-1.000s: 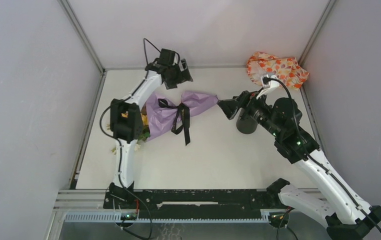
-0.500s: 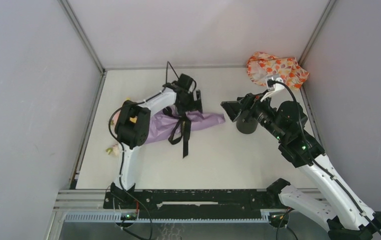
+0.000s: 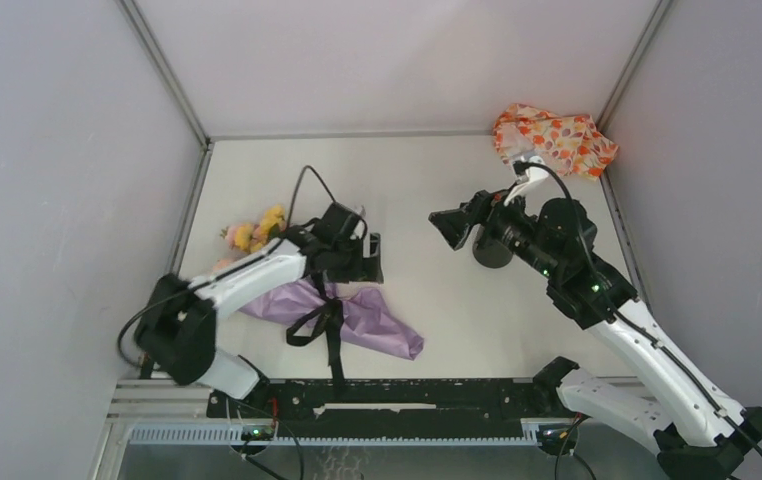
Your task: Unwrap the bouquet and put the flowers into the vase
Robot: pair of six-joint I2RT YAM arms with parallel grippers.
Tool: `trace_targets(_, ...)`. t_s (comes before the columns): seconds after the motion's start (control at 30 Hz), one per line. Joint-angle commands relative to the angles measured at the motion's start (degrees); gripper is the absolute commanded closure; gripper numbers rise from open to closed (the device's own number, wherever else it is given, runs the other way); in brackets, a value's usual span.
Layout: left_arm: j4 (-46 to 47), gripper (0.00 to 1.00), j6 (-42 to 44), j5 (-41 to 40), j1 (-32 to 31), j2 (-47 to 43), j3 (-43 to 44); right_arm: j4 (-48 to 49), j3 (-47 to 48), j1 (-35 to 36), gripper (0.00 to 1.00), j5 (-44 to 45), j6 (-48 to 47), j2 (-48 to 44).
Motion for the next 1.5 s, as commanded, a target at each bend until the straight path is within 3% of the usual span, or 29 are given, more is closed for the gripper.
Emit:
trace_targets(0.0,3.3,0.11,-1.4,-14.6,0.3,-15.4,3.9,-1.6,0.8,3.4,0.09,0.5,0.0,1.5)
trace_targets(0.2,0.3,0.01,0.6,-41.1,0.2,-30.6,11.3,-6.3,2.1,8.9,0.09,1.3,-1.1,6.8)
trace_targets(0.27,1.6,0.00,1.6,-45.9,0.3,-36.4,12.1,-9.3,4.1,12.8,0.09,1.8,-2.8,11.2)
trace_targets(0.43,11.2,0.00,3.8,-46.6,0.3,-48.8,4.1,-14.4,8.6,25.1,0.09,6.3,-6.6,24.3)
trace_targets(0.67,9.2,0.00,4.7,-47.9,0.3,-55.0,-0.8,-18.3,17.8,35.9,0.09,10.8,-11.8,43.7)
trace_targets(0.87,7.5,0.00,4.7,-47.5,0.2,-56.0,-3.0,-22.4,27.6,38.0,0.12,17.8,-14.5,58.8)
trace_targets(1.1,7.4,0.00,4.1,-47.7,0.2,-57.8,-6.4,-23.5,36.2,36.2,0.14,23.0,-17.3,69.9)
trace_targets(1.17,7.4,0.00,4.3,-48.0,0.2,-58.0,-6.9,-23.8,37.0,34.8,0.22,21.9,-17.2,71.3)
trace_targets(1.2,7.4,0.00,4.5,-48.3,0.2,-58.1,-7.0,-23.8,37.0,34.1,0.34,21.0,-17.0,71.7)
trace_targets(1.3,7.7,0.00,5.2,-48.9,0.3,-57.8,-7.2,-22.6,34.8,31.9,0.89,19.3,-15.4,71.2)
trace_targets(1.33,8.1,0.00,5.4,-48.9,0.3,-57.5,-7.2,-21.9,33.7,31.4,1.00,18.9,-14.7,70.4)
trace_targets(1.47,9.8,0.00,5.7,-48.0,0.3,-55.3,-7.5,-18.7,28.7,28.9,1.00,16.9,-10.1,67.0)
